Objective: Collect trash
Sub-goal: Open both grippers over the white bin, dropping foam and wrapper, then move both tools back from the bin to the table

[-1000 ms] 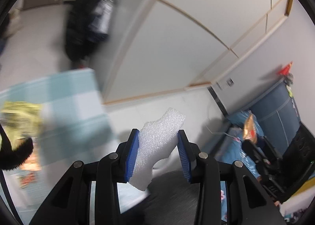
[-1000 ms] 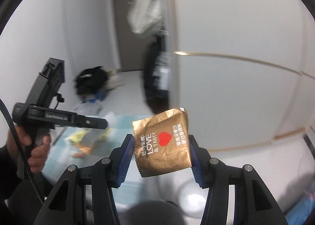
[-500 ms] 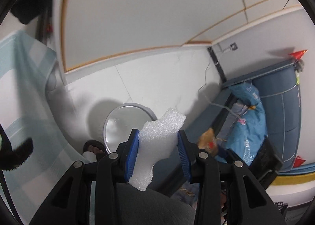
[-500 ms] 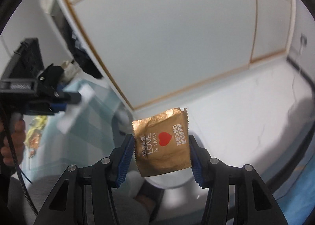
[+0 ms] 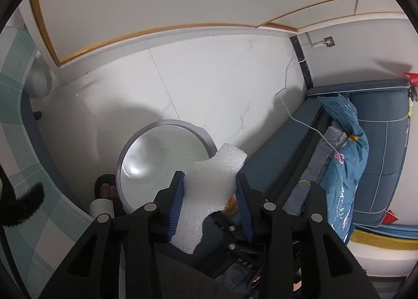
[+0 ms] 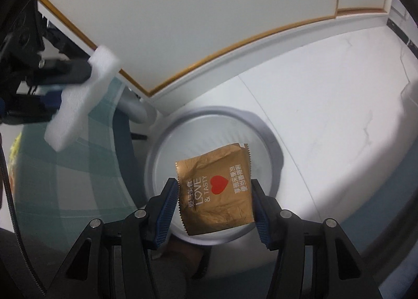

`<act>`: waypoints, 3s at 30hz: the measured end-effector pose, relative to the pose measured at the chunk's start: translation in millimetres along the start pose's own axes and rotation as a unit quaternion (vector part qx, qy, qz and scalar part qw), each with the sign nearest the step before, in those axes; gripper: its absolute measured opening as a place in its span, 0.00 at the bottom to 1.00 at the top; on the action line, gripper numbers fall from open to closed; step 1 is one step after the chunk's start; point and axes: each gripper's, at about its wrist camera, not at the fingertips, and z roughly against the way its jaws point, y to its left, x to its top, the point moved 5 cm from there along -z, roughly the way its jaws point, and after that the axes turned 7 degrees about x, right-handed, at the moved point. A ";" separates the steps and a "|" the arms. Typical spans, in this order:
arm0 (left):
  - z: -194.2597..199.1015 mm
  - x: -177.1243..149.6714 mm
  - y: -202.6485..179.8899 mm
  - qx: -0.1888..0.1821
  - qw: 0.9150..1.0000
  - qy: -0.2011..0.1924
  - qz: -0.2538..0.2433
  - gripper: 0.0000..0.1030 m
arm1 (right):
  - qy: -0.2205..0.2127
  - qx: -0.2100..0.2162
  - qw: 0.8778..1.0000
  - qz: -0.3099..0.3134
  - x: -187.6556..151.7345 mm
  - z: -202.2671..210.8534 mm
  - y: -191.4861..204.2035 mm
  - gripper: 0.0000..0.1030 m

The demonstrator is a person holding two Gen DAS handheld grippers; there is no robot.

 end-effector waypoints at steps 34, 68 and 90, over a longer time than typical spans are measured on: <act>-47.0 -1.6 12.1 0.038 0.997 0.067 0.024 0.63 | -0.084 -0.014 0.994 -0.070 2.1 52.7 -17.5 0.84; 89.9 -35.9 -9.1 0.188 0.955 -0.217 -0.073 0.76 | -0.187 0.011 0.981 -0.046 24.6 140.8 31.6 0.99; 284.0 -149.8 75.7 0.204 0.866 -0.453 0.047 0.89 | -0.343 0.072 0.913 0.207 17.2 261.5 263.1 0.99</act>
